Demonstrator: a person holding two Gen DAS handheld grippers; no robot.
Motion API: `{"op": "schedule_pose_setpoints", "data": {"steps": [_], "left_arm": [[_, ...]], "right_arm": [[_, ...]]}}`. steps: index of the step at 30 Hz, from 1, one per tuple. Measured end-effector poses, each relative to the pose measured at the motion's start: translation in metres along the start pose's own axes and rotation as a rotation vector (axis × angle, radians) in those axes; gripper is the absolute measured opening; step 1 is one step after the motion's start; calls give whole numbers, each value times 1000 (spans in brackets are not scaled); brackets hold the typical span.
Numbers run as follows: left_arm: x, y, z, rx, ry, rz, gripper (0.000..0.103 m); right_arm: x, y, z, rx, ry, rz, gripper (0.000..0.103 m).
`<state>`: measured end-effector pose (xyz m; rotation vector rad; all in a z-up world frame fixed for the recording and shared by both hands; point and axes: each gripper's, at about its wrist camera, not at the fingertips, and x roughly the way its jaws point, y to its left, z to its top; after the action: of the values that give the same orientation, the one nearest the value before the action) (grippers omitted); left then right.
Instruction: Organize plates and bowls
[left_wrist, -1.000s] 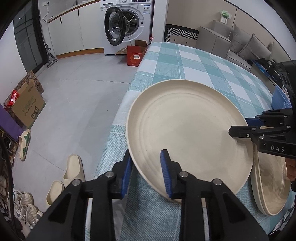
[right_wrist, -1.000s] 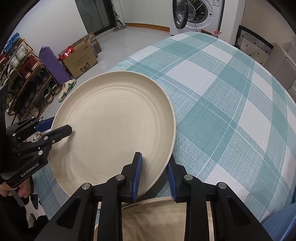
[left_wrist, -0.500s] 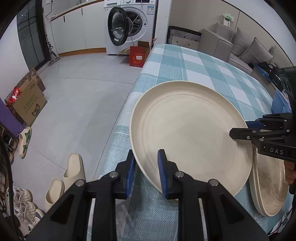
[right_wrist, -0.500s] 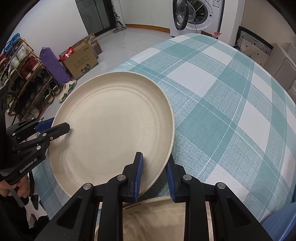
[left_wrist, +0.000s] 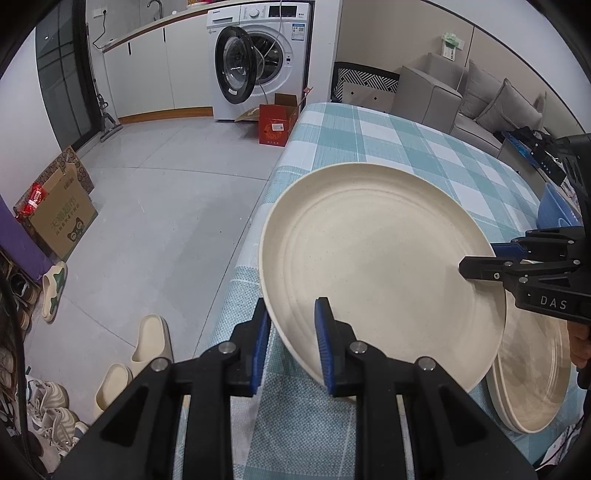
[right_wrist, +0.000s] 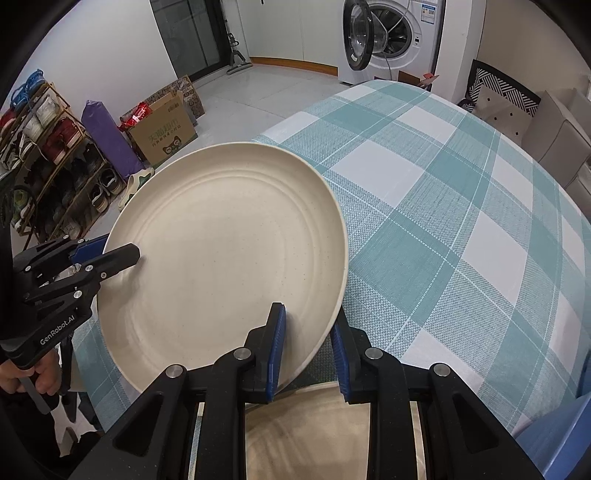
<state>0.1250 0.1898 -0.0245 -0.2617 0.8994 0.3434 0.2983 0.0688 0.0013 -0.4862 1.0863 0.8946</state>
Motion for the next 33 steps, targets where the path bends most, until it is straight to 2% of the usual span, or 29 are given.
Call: {"op": "schedule_pose_setpoints", "data": {"steps": [13,33], "left_arm": [[-14,-11,8,27,-39,-11,22],[-32,-47,17,111,-76,-47,22]], "right_arm": [[-27,-2,-6,17,-42,-20,24],[-75,-17,-37,83,-110,-54,24]]}}
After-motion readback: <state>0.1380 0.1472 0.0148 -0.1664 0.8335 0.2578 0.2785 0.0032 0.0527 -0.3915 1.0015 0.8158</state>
